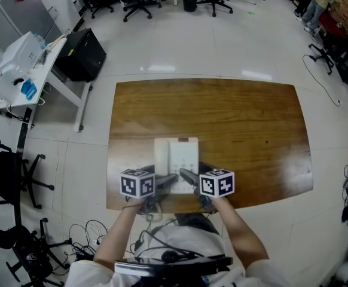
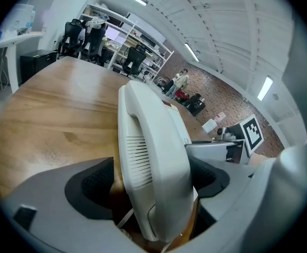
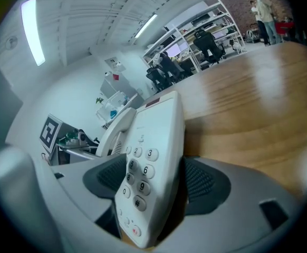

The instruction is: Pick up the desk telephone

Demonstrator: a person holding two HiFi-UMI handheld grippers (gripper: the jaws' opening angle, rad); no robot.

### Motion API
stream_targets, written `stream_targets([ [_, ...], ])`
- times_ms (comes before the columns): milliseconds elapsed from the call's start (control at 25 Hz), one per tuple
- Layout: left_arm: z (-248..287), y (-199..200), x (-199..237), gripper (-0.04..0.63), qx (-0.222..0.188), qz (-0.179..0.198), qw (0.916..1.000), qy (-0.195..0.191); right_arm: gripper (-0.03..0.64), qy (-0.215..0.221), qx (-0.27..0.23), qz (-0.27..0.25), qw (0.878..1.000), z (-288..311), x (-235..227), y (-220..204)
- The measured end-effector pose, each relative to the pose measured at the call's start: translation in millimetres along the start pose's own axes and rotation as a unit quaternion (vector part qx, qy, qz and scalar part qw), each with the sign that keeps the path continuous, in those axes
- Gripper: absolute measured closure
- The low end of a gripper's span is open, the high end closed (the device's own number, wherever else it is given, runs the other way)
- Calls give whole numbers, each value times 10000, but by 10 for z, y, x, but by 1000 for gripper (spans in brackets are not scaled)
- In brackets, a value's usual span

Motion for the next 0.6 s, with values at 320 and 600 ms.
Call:
stream_targets([
  [320, 0, -3, 15, 213, -160, -237, 9996, 23, 283, -182, -49, -245, 9995, 26, 13, -7],
  [600, -42, -39, -33, 232, -497, -191, 9983, 247, 293, -266, -148, -122, 9995, 27, 4, -49],
])
Point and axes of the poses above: the fingertips, and each gripper's own axes: z forward along the fingers, x to its left, y out of its top, the point moved 8 cm from there along -z, backward along the fingers, and after that the axes turned 6 degrees about -y, right-handed, at the moved point
